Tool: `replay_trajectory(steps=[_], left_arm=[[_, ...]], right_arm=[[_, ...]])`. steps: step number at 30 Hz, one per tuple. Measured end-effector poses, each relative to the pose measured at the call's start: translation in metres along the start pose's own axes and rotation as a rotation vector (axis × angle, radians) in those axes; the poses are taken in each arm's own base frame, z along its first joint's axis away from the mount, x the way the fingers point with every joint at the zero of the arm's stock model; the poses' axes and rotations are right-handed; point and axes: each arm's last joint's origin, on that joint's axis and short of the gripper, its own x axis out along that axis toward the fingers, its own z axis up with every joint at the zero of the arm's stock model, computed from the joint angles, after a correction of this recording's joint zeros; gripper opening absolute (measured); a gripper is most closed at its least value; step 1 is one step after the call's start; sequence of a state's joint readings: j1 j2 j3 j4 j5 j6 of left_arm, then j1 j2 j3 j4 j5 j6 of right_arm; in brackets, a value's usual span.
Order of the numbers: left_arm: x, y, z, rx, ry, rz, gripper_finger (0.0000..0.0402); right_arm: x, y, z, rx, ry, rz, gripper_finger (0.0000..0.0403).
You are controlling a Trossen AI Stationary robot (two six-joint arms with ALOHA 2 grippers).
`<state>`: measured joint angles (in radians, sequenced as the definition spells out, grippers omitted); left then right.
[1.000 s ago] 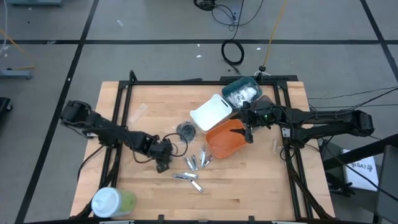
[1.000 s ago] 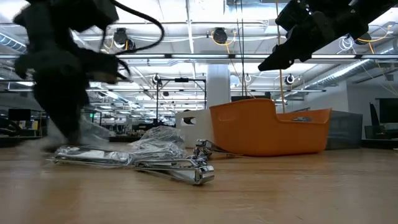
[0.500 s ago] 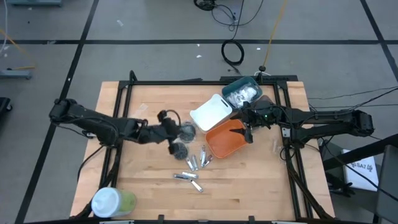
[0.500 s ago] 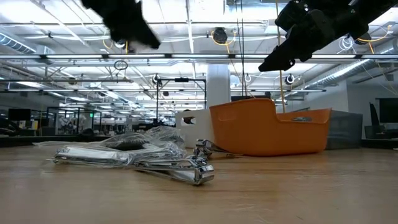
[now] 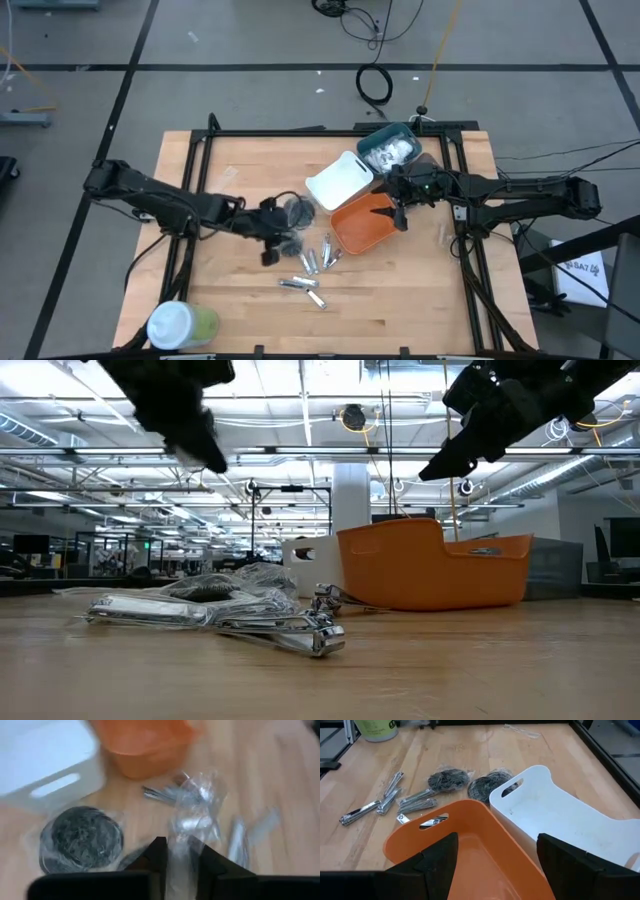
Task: Pick & Place Travel size toiletries
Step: Put the black hairbrush into the white bin
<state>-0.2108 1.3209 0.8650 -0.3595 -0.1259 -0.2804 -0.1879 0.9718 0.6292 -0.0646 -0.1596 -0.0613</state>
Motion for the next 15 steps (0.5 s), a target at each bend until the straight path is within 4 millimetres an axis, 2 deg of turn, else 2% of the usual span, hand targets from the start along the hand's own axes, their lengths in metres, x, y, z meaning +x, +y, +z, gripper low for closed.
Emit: replay_trajectory(steps=[3,6,11,15], left_arm=[[0.015,-0.002,-0.010,-0.180,0.073,0.073,0.0105],[0.032,-0.004,-0.015,-0.251,0.113,0.085,0.0160],[0.057,-0.007,-0.028,-0.141,0.211,0.082,0.0239],[0.074,-0.005,-0.035,-0.101,0.237,0.160,0.0270]], right_arm=[[0.000,0.000,0.000,-0.006,0.000,0.000,0.0256],[0.000,0.000,-0.001,-0.008,0.005,0.000,0.0256],[0.000,0.000,-0.001,-0.003,0.009,-0.001,0.0256],[0.000,0.000,-0.001,0.011,0.014,-0.001,0.0256]])
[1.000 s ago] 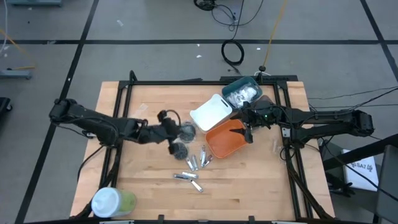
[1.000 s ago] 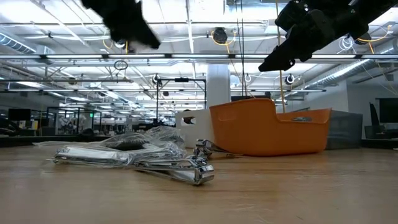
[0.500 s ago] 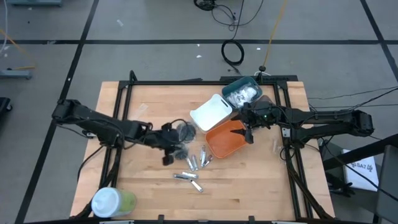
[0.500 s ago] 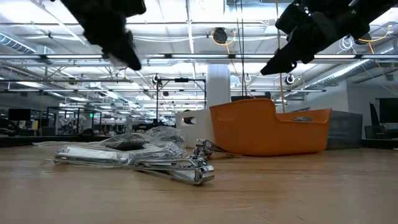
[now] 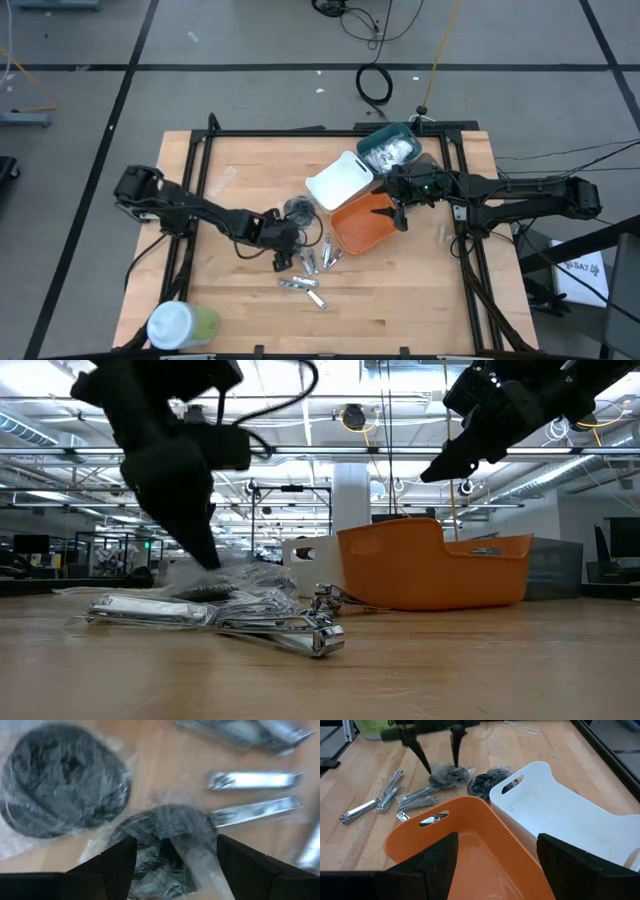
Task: Pick & Place Travel size toiletries
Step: Put the black hairbrush into the white bin
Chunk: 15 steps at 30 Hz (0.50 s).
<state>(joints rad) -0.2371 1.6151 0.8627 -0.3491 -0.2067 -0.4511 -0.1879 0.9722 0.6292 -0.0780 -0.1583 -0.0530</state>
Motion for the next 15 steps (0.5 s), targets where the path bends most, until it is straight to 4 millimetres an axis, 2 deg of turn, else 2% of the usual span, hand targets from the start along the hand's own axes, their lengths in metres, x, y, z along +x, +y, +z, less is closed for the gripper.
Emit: replay_trajectory(steps=[4,9,15], left_arm=[[0.019,-0.001,-0.006,0.008,0.051,0.029,0.0279],[0.035,-0.003,-0.011,0.000,0.098,0.044,0.0267],[0.032,-0.003,-0.011,-0.019,0.100,0.033,0.0217]], right_arm=[[0.000,0.000,0.000,0.008,0.002,0.000,0.0256],[0.000,0.000,0.000,0.008,0.002,0.000,0.0256],[0.000,0.000,0.000,0.008,0.004,0.000,0.0256]])
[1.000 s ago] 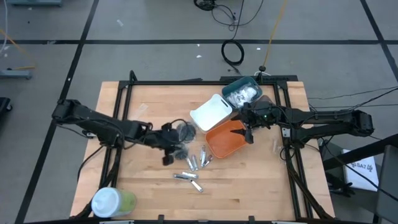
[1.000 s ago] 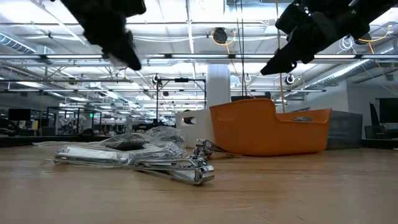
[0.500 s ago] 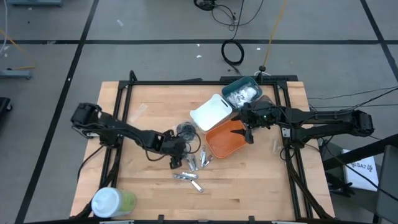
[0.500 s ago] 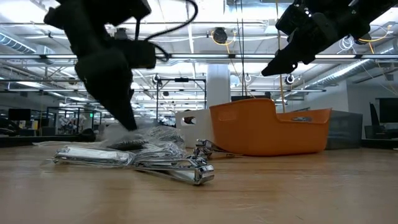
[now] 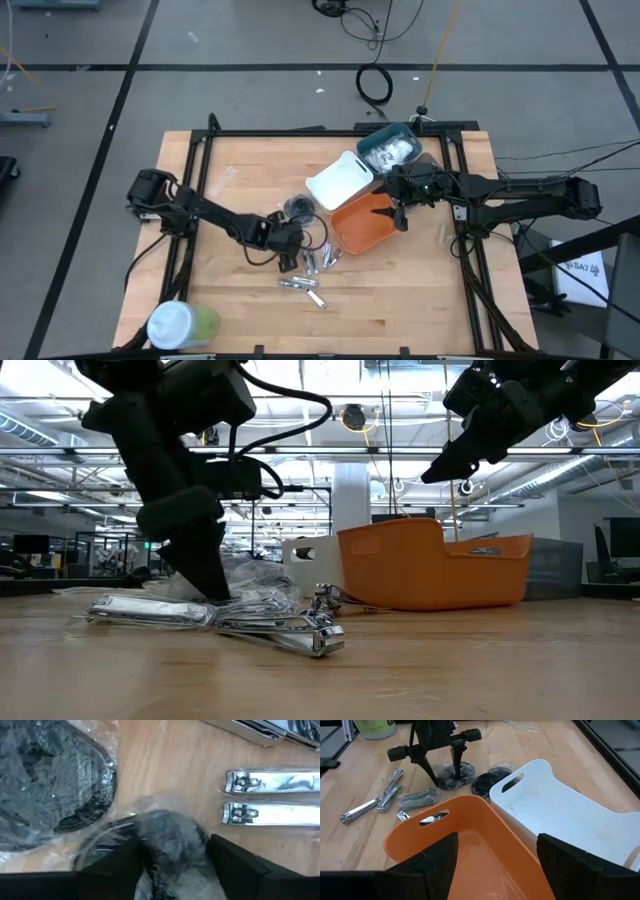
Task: Pick & Place Travel size toiletries
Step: Put the black hairbrush into the white bin
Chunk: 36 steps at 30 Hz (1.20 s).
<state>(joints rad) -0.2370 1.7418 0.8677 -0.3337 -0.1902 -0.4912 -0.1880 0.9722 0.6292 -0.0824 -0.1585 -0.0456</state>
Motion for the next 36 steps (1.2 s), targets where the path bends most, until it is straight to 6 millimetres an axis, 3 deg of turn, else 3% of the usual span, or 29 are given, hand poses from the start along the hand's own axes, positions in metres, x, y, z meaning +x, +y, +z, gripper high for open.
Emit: replay_trajectory(steps=[12,22,30,36], left_arm=[[-0.017,0.002,0.000,-0.019,0.010,-0.067,0.0018],[-0.030,0.002,0.003,-0.049,-0.020,-0.088,0.0015],[-0.069,0.004,0.009,-0.057,-0.182,-0.094,0.0015],[-0.096,0.012,0.026,-0.042,-0.442,-0.018,0.0015]], right_arm=[[0.000,0.000,0.000,0.001,0.003,0.000,0.0256],[0.000,0.000,0.000,0.001,0.004,0.000,0.0256],[0.000,0.000,0.000,0.001,0.004,0.000,0.0256],[0.000,0.000,0.000,-0.001,0.004,0.000,0.0256]])
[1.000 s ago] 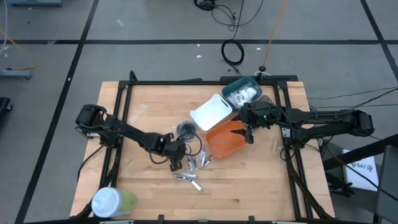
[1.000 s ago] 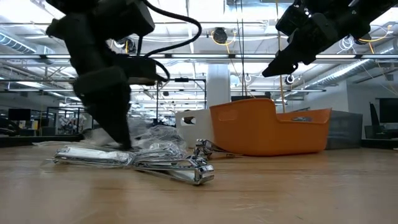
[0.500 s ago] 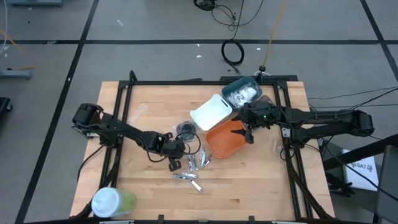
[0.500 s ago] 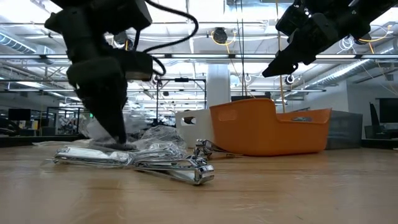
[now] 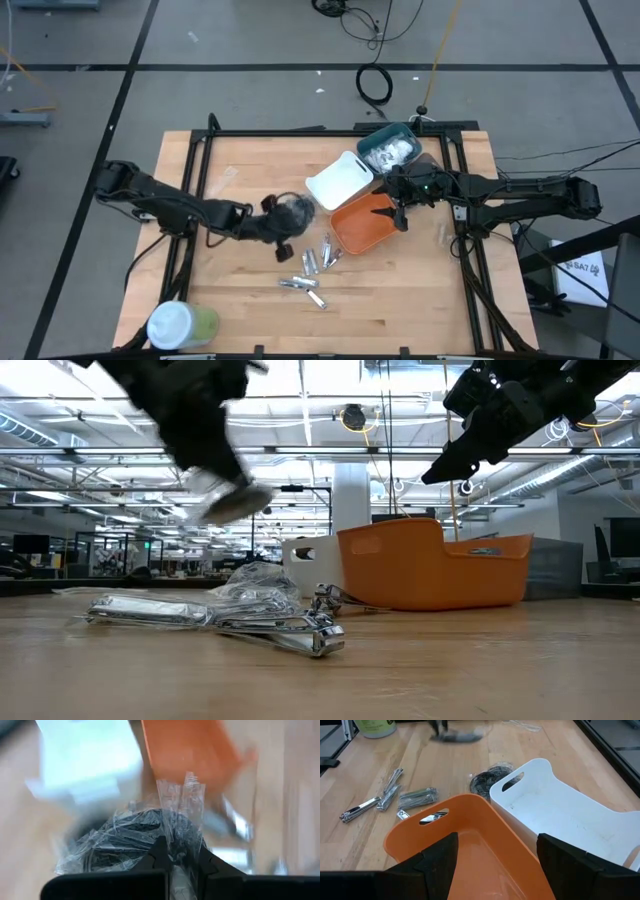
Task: Pick & Place Travel size toiletries
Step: Put the black hairbrush into the white bin
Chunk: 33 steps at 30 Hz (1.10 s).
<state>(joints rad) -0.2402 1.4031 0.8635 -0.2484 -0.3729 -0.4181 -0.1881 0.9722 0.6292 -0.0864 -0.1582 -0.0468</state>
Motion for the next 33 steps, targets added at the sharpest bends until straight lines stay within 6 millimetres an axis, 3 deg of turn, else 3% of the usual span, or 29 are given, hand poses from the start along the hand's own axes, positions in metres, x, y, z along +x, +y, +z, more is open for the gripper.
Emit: replay_trajectory(steps=[6,12,17,26,33], left_arm=[[0.002,0.017,0.037,0.023,-0.288,0.029,0.0017],[0.013,0.047,0.062,-0.099,-0.430,0.096,0.0015],[0.036,0.060,0.077,-0.128,-0.403,0.099,0.0015],[0.098,0.064,0.100,-0.108,-0.241,0.141,0.0015],[0.119,0.072,0.101,-0.133,-0.192,0.172,0.0035]], right_arm=[[0.000,0.000,0.000,-0.003,-0.005,0.000,0.0256],[0.000,0.000,0.001,0.000,-0.005,0.000,0.0256],[0.000,0.000,0.001,0.000,-0.007,-0.001,0.0256],[0.000,0.000,0.001,0.000,-0.007,-0.001,0.0256],[0.000,0.000,0.000,0.001,0.000,-0.001,0.0256]])
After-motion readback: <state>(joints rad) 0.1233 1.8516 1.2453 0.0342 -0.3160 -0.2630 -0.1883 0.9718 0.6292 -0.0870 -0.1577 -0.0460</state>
